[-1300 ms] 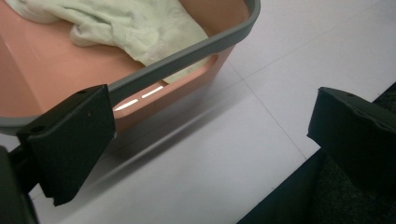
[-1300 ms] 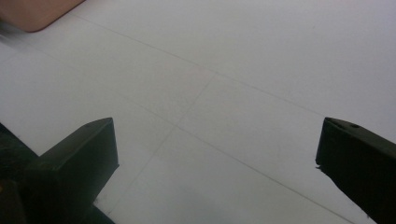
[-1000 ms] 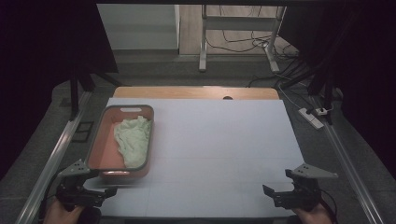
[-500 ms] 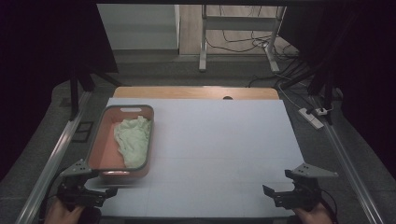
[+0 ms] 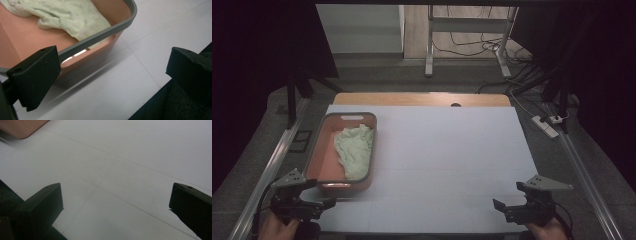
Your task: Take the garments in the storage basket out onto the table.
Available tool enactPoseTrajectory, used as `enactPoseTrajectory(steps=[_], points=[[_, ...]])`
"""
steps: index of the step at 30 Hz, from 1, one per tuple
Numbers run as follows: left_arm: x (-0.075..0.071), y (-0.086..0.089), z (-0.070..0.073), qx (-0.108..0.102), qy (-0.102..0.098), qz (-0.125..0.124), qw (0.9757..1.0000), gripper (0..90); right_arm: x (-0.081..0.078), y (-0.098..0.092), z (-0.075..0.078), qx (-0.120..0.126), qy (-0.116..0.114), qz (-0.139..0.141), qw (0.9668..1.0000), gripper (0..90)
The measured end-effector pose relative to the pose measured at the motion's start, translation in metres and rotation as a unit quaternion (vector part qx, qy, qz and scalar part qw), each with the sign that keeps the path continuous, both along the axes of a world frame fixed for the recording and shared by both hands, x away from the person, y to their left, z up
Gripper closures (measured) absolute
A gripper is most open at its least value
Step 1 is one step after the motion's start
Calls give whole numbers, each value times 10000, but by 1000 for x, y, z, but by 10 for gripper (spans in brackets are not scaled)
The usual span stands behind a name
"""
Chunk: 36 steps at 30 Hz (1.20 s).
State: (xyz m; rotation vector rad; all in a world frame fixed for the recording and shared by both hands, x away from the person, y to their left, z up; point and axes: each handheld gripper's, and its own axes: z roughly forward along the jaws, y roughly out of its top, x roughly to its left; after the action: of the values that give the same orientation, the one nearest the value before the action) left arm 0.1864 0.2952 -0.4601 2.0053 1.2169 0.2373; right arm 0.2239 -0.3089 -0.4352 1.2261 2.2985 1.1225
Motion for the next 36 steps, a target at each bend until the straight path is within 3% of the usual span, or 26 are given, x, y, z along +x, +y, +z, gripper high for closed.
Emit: enactPoseTrajectory(steps=[9, 23, 36], points=[[5, -4, 1, -2, -73, -223, 9997, 0, 0, 1, 0, -38, 21, 50, 10000, 0], [18, -14, 7, 130, -290, -322, 9990, 0, 1, 2, -1, -62, 58, 103, 9999, 0], [31, -20, 7, 211, -225, -341, 9989, 0, 1, 3, -1, -84, 89, 139, 9998, 0]])
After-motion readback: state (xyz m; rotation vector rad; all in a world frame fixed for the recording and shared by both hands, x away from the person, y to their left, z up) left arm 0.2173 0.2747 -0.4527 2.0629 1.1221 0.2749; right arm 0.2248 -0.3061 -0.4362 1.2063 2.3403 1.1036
